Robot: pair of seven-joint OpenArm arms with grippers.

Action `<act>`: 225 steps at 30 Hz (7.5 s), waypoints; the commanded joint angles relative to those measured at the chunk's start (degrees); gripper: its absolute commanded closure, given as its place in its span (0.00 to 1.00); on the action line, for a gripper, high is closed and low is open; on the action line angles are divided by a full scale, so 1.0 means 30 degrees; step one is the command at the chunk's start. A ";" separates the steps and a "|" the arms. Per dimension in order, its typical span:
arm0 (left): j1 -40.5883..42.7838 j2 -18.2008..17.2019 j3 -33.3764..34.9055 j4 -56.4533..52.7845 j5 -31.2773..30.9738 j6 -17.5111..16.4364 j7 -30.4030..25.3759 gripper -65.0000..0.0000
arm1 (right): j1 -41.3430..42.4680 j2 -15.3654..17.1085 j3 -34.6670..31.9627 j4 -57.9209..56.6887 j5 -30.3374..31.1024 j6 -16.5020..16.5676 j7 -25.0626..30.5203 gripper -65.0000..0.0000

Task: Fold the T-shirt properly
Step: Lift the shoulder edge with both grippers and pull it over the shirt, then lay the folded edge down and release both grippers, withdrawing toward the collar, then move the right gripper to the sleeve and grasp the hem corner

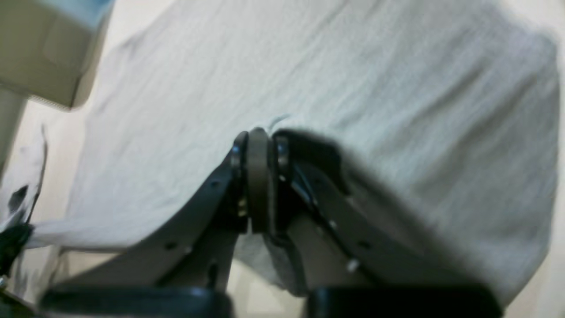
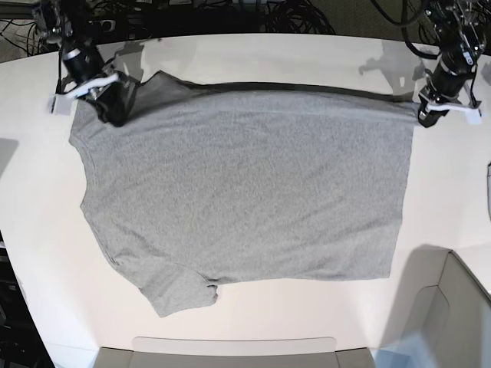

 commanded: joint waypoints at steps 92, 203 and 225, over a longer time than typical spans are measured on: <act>-0.7063 -0.1678 0.8307 -0.4248 0.5895 0.0749 -0.0535 1.00 | 1.1274 -0.4400 0.1180 -0.6742 -0.8728 0.1996 -0.9237 1.00; -0.2492 0.1311 -0.0162 0.3488 0.9969 -0.7749 0.4740 1.00 | 1.3882 -0.5338 0.2557 -0.5482 -1.9131 0.9586 -1.7178 1.00; -0.2462 0.1311 -0.0104 0.3488 0.9939 -0.7749 0.4740 1.00 | 2.4812 -0.5221 0.2381 -2.4090 -1.9102 0.9762 -0.6599 0.56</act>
